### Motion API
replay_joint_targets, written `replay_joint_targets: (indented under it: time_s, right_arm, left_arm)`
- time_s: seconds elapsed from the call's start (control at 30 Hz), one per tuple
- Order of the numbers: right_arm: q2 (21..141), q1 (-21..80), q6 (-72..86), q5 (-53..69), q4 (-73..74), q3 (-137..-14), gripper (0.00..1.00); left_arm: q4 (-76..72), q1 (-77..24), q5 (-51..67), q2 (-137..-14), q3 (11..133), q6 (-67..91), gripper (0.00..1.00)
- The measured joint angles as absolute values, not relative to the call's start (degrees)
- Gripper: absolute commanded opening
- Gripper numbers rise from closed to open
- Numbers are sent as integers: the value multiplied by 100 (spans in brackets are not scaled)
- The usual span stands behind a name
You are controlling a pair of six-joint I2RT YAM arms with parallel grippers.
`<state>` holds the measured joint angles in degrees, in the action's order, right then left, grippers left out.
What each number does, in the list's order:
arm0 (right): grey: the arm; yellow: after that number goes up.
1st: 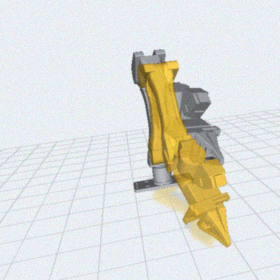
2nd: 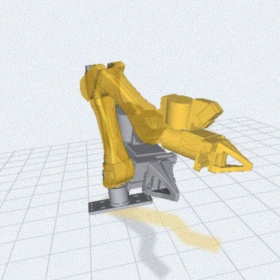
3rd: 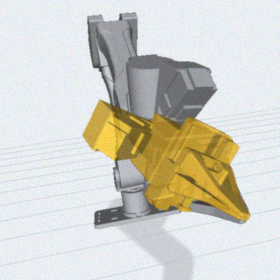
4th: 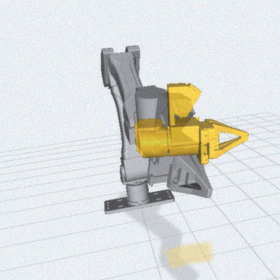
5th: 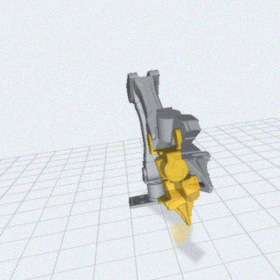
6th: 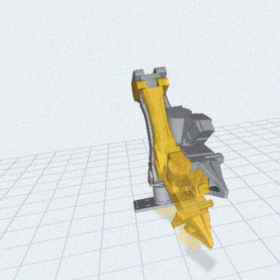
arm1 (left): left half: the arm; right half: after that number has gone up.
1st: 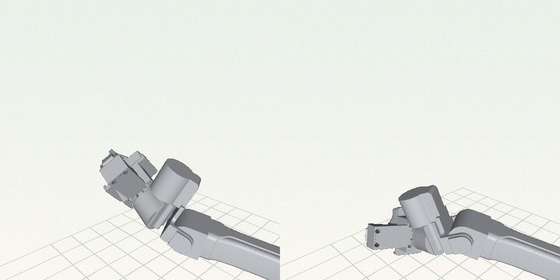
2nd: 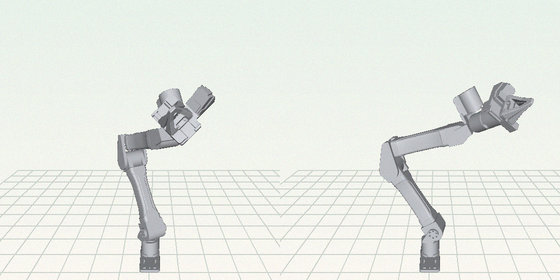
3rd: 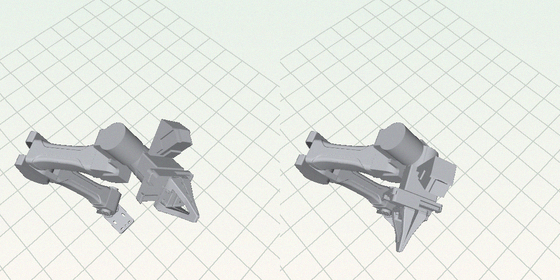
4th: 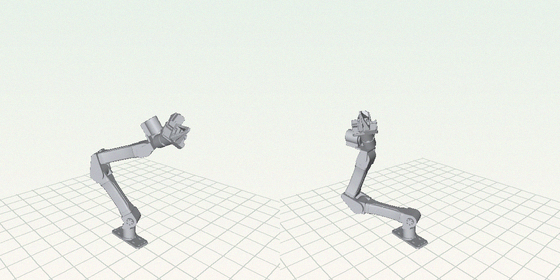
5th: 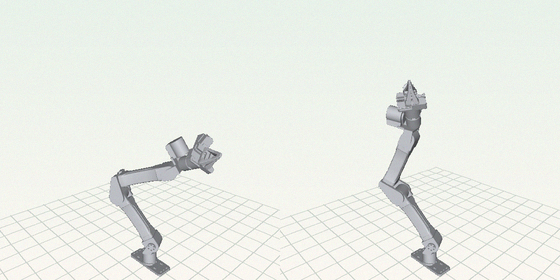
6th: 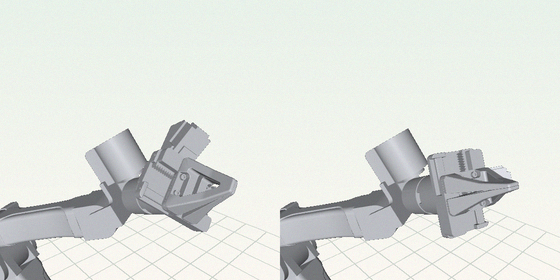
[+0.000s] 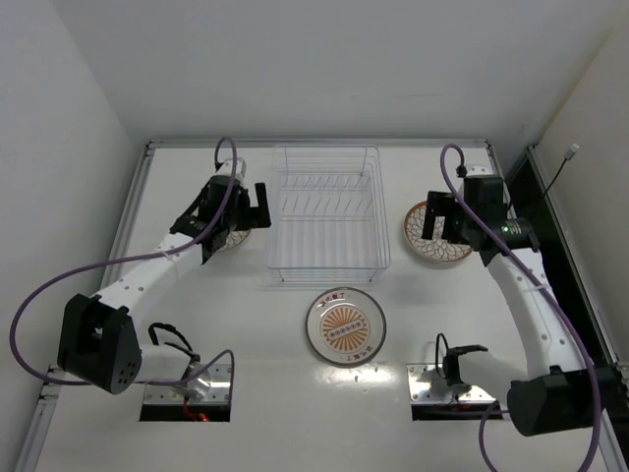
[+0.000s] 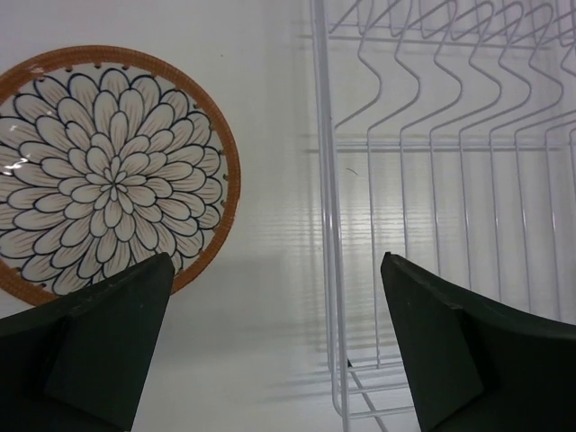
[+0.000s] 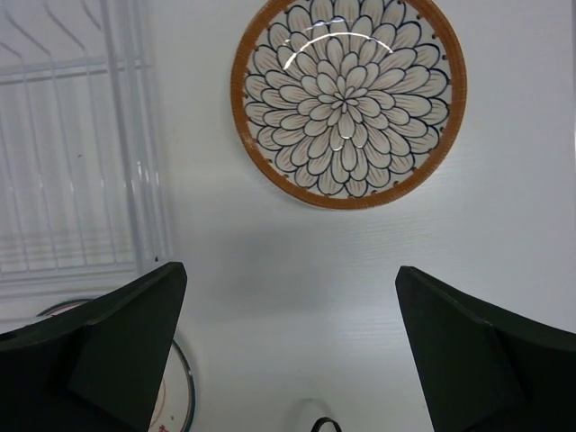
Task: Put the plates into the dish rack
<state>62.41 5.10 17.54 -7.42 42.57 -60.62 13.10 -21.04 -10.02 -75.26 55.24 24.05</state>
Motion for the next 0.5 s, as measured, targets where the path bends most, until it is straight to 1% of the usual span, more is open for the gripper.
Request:
replay_joint_targets:
  time_s: [0.13,0.2,0.3,0.4,0.5]
  right_arm:
    - [6759,449,1758,-1004,4449,-6368,100]
    - [7229,384,1739,-1072,4519,-6584,100]
    - [8232,130,1745,-1081,4676,-7039,100]
    - [9251,-399,1833,-637,4670,-7513,100]
    - [9861,-1070,2071,-67,4554,-7644,100]
  left_arm:
    - [1413,-2104,-1328,-7279,5524,2403,100]
    - [1411,-2104,-1507,-7111,5524,2397,100]
    - [1406,-2104,-1726,-6914,5524,2338,100]
    - [1409,-2104,-1931,-6855,5524,2290,100]
    - [1415,-2106,-2095,-6860,5524,2252,100]
